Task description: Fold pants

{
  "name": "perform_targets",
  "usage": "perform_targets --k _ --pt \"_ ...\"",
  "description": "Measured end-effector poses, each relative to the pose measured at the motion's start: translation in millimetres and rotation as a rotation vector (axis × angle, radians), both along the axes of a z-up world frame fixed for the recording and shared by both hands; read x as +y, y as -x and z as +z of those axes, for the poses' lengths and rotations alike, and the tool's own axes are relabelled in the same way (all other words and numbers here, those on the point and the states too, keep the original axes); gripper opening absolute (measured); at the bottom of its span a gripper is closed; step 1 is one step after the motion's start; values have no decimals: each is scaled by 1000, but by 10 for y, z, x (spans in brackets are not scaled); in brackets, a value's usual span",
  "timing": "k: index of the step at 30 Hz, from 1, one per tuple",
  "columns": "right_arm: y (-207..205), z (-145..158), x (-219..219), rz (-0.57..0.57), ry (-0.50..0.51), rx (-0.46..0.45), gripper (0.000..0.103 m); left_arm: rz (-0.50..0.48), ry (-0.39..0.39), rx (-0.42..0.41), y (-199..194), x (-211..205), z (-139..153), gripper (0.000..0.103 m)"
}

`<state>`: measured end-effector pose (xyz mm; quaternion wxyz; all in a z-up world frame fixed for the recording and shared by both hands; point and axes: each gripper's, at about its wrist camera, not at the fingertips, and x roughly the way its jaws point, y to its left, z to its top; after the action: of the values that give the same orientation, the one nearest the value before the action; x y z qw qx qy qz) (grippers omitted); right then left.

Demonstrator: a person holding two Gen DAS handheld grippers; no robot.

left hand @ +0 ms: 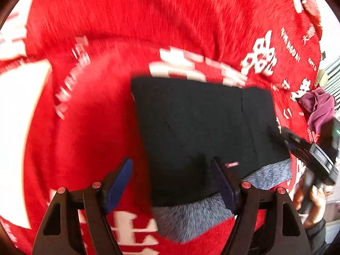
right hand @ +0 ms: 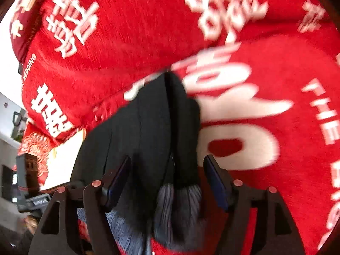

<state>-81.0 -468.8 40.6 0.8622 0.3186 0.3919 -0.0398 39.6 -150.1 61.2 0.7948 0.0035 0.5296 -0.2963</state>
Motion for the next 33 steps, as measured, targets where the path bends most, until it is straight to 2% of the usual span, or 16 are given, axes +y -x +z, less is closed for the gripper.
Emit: perform_targets --k 2,4,7,9,10,12,13,14,17,20,21,22,24,28,31,33 --pt "216 245 95 -4 41 -92 75 3 69 -33 66 101 227 77" --pt "376 474 329 63 89 -181 80 -33 108 -40 184 45 321 77" --pt "435 569 754 195 155 -224 82 -128 125 -28 397 -151 226 77" --pt "382 435 875 237 156 -195 82 -169 74 -33 526 -282 43 77" --pt "327 273 866 232 142 -141 82 -174 29 -42 567 -314 -90 77" --pt "274 10 795 211 100 -60 82 -205 5 -46 605 -334 -260 77" --pt "281 -98 724 201 62 -54 82 -216 2 -81 639 -334 -262 77" --pt "323 -118 680 193 33 -94 82 -227 -7 -94 653 -348 -253 77" --pt "312 -61 706 212 55 -74 82 -227 -22 -65 616 -367 -187 77" --pt "355 193 703 203 106 -101 82 -196 46 -93 472 -338 131 77" --pt "389 294 680 204 143 -126 83 -187 48 -111 432 -348 196 81" --pt "373 415 672 204 191 -148 84 -160 39 -134 327 -374 278 99" --pt "230 582 643 221 272 -161 86 -87 19 -179 117 -438 369 103" --pt "-327 644 567 251 373 -89 86 -30 -53 -103 -323 -728 239 103" --pt "-688 529 583 308 423 -19 86 -19 -86 -25 -483 -900 16 102" --pt "-877 385 620 372 433 22 86 8 -123 -4 -544 -940 -124 102"
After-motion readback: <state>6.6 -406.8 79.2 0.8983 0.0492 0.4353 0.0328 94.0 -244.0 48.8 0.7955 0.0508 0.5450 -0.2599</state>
